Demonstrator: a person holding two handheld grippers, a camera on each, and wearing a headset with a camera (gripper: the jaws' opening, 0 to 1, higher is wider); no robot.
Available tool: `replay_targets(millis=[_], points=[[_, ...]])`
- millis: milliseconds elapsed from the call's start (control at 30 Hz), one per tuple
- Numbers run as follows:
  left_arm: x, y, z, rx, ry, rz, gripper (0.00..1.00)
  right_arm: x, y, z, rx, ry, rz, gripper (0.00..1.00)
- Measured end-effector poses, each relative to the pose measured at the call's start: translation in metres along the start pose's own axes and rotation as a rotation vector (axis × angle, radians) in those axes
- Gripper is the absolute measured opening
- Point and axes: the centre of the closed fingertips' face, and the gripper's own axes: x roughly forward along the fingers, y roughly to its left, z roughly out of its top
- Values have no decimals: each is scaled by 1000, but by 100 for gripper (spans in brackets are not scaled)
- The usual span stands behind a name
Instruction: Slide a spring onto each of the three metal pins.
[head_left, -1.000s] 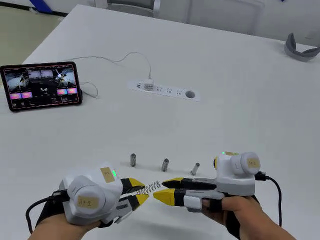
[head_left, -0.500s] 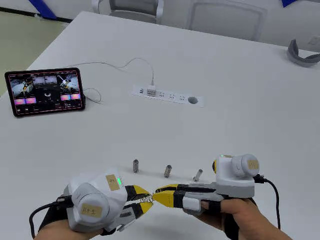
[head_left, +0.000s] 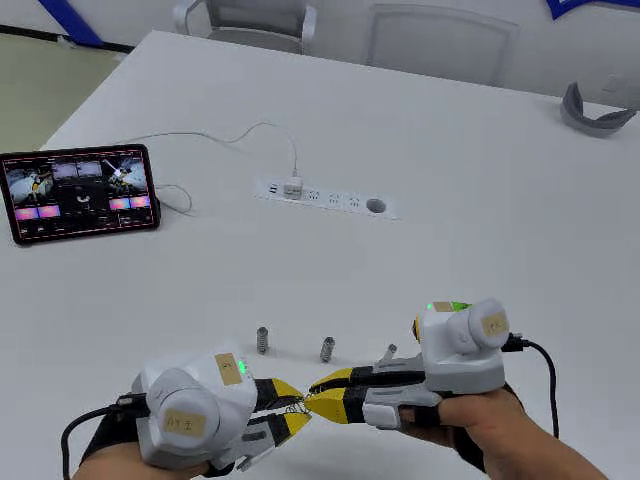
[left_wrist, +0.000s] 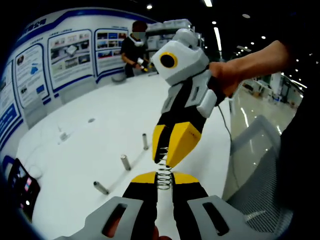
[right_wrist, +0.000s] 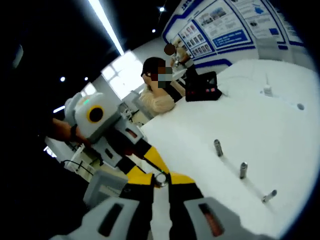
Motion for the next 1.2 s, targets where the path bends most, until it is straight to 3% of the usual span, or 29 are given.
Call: replay_targets(millis=[333,500,800,1000,1200], points=[[2,-8,6,14,-13,-41,10,-4,8,-4,-249,189,33,12],[3,-11,6,20,-8,-59,10,-2,13,-7,-319,246,51,12],[5,-17,4,-4,-20,-71,10,-4,14,-11,-337,249,53,12],[7,-16,6,-13,-29,-60,11,-9,10,-12,-297,223,37,12],[7,-16,-2,-30,-4,-59,17,-19,5,-10,-271,193,19,12]])
